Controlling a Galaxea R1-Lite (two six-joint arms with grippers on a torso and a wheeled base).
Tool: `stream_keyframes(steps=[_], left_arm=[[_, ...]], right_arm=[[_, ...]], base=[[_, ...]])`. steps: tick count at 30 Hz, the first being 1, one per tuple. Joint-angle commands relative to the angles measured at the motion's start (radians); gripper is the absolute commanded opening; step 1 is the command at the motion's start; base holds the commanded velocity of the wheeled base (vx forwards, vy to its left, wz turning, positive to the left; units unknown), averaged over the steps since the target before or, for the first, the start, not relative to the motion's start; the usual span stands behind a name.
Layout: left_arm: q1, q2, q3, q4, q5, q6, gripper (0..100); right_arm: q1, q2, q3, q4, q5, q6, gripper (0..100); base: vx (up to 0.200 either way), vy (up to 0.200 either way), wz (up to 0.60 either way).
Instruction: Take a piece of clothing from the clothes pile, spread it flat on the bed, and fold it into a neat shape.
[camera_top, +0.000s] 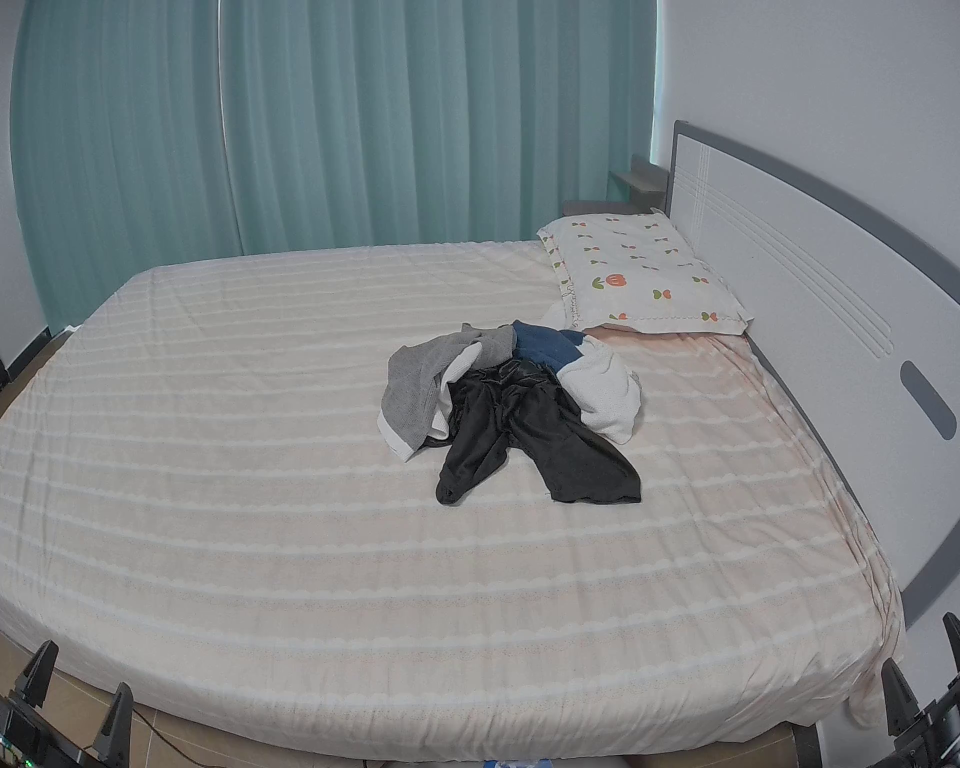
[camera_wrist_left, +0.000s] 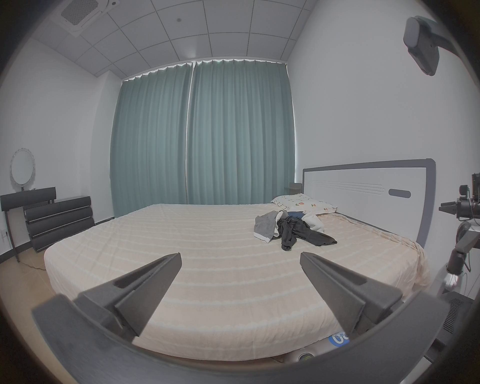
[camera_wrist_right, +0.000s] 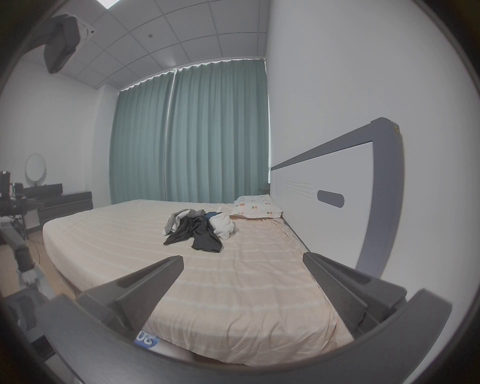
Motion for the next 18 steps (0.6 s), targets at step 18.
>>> stream_keyframes(steps=[18], left_arm=[[0.000,-0.013,0.015,0.000,0.001,0.000,100]], right_arm=[[0.122,1.230,-0.378,-0.344,0.120,0.235,100]], base=[[0.000,0.000,0.00]])
